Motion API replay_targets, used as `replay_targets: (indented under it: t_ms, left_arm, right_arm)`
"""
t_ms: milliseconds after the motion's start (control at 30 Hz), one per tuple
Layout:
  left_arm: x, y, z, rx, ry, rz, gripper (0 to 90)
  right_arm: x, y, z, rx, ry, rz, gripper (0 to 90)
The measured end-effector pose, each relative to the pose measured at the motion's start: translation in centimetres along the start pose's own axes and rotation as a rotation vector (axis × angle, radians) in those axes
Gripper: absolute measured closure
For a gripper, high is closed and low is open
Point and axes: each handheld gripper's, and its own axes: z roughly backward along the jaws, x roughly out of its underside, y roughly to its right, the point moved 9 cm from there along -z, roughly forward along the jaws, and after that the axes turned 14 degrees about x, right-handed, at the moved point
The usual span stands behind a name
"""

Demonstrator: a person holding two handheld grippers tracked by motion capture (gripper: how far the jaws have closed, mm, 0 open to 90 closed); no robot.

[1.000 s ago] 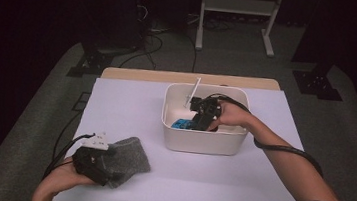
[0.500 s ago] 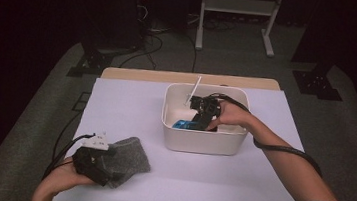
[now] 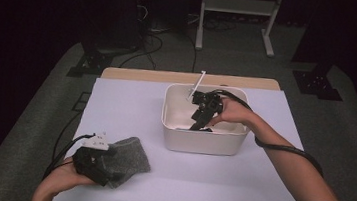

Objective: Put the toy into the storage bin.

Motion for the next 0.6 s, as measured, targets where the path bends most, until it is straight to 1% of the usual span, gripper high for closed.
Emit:
replay_targets:
  t_ms: [33, 100, 300, 400, 467, 567, 600]
  left_arm:
    - [0.0, 0.0, 0.0, 0.001, 0.001, 0.0, 7.9]
    - [-0.1, 0.0, 0.0, 0.0, 0.004, 0.0, 7.9]
    - [-0.2, 0.0, -0.1, 0.001, 0.004, -0.005, 7.9]
    - [-0.3, 0.0, -0.1, 0.001, 0.011, -0.005, 7.9]
    - [-0.3, 0.0, -0.1, 0.002, 0.008, -0.008, 7.9]
    - [-0.3, -0.1, -0.2, 0.003, 0.006, -0.006, 7.9]
    - [-0.3, -0.1, -0.2, 0.003, 0.003, -0.008, 7.9]
  right_arm:
    - [0.1, 0.0, 0.1, 0.001, -0.003, -0.001, 27.6]
    - [0.1, -0.1, 0.5, -0.001, 0.009, -0.014, 27.6]
    - [0.1, -0.1, 1.4, 0.01, 0.024, -0.01, 27.1]
    - [0.1, -0.1, 2.1, 0.02, 0.036, -0.013, 26.4]
    - [0.2, 0.0, 2.8, 0.028, 0.049, -0.012, 26.0]
    - [0.2, 0.1, 3.3, 0.034, 0.056, -0.013, 26.0]
    - [0.3, 0.2, 3.6, 0.038, 0.063, -0.018, 25.8]
